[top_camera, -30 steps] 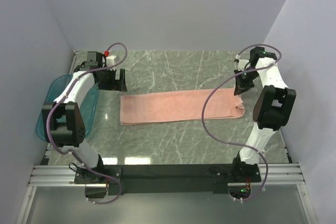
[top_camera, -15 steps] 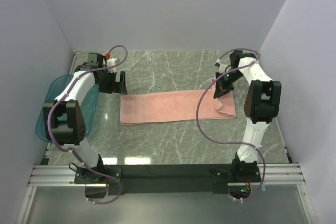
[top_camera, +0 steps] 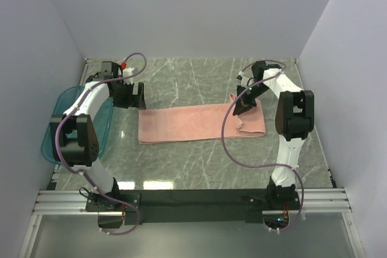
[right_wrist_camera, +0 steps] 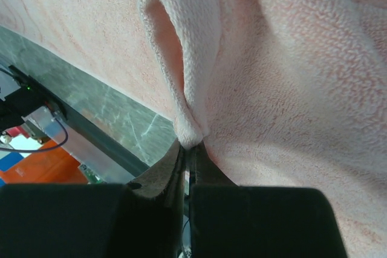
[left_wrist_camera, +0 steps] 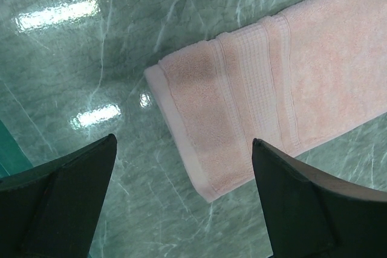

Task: Roll the towels
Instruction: Fold the towel

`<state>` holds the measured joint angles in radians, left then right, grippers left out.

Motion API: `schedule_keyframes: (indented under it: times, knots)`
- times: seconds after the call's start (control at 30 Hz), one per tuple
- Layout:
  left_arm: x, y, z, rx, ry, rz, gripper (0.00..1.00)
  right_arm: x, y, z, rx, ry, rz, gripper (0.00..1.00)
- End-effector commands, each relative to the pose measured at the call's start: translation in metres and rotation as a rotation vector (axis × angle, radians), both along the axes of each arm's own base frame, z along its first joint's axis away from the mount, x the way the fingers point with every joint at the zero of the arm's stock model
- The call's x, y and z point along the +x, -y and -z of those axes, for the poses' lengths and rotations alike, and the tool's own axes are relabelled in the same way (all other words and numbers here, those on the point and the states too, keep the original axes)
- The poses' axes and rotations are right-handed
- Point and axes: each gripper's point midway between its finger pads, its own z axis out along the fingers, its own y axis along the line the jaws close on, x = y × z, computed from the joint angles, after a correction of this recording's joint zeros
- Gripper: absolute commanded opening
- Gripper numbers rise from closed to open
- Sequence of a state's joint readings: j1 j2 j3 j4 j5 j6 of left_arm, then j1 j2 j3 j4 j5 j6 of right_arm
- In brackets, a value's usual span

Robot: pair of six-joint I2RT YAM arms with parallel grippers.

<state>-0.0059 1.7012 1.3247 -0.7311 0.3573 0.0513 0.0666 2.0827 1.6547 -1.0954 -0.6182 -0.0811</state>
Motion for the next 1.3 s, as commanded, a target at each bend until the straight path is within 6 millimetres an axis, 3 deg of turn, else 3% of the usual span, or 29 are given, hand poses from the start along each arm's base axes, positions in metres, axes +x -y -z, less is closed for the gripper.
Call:
schedule_keyframes:
  times: [0.0,0.87,0.93,1.0,1.1,1.17,1.27]
  knots:
    - [0.008,-0.003,-0.008,0.011,0.031,0.005,1.00,-0.001,-0.009,0.002,0.013,-0.025,0.010,0.00]
    - [0.009,0.000,-0.004,-0.002,0.031,0.025,0.99,-0.011,-0.020,0.030,0.006,-0.127,0.009,0.00]
    - [0.010,0.002,-0.007,-0.011,0.033,0.037,1.00,-0.011,-0.023,0.030,0.013,-0.130,-0.002,0.07]
    - [0.010,0.004,-0.010,-0.018,0.043,0.050,0.99,-0.010,-0.026,0.024,0.030,-0.133,-0.009,0.29]
    - [0.007,0.011,-0.015,-0.052,0.057,0.087,0.95,-0.005,-0.031,0.004,0.068,-0.098,-0.030,0.48]
    - [0.002,0.021,-0.018,-0.055,0.071,0.137,0.89,0.001,-0.033,-0.018,0.093,-0.046,-0.053,0.50]
    - [-0.006,0.043,-0.013,-0.061,0.062,0.192,0.69,0.006,-0.029,-0.047,0.096,0.066,-0.088,0.51]
